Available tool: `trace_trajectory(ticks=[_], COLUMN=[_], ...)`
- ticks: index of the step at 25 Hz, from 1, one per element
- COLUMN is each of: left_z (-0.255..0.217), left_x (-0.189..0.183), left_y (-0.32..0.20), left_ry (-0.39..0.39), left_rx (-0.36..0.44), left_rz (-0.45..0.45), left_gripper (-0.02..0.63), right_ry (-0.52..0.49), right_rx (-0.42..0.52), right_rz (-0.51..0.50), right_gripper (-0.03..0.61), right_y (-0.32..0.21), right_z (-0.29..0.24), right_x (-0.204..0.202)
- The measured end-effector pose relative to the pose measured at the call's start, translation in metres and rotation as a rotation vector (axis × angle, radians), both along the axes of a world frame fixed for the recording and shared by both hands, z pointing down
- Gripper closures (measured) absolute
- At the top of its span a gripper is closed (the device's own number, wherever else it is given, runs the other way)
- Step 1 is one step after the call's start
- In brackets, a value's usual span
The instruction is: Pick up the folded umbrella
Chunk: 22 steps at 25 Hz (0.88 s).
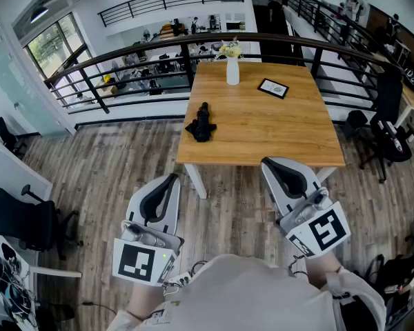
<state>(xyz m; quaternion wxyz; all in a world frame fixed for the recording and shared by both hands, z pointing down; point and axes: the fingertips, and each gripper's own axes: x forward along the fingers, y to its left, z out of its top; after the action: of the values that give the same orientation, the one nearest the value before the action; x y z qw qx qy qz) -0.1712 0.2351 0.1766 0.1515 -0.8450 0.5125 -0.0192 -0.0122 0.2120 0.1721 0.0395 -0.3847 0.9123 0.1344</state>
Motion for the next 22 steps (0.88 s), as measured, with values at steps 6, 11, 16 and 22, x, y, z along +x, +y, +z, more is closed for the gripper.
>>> trace_trajectory(ticks=[6,11,16,22], left_z=[0.006,0.019,0.025,-0.005], left_x=[0.027,0.06,0.087,0.086], left_y=[0.002,0.0,-0.005,0.002], left_ry=[-0.045,-0.059,-0.061,0.205], left_rx=[-0.011,-0.038,-0.059,0.073], left_rz=[-0.016,-0.002,0.002,-0.127], left_gripper=[0.594,0.594,0.594,0.363], right_ry=[-0.036,-0.043,-0.022,-0.058], right_rx=[-0.024,-0.05,-0.099,-0.127], right_rz=[0.002,0.0,0.02,-0.031], right_gripper=[0.551,0.551,0.551,0.549], right_y=[0.001,0.0,-0.006,0.001], right_z=[0.004,0.015,0.032,0.048], right_x=[0.031,0.055,0.09,0.125])
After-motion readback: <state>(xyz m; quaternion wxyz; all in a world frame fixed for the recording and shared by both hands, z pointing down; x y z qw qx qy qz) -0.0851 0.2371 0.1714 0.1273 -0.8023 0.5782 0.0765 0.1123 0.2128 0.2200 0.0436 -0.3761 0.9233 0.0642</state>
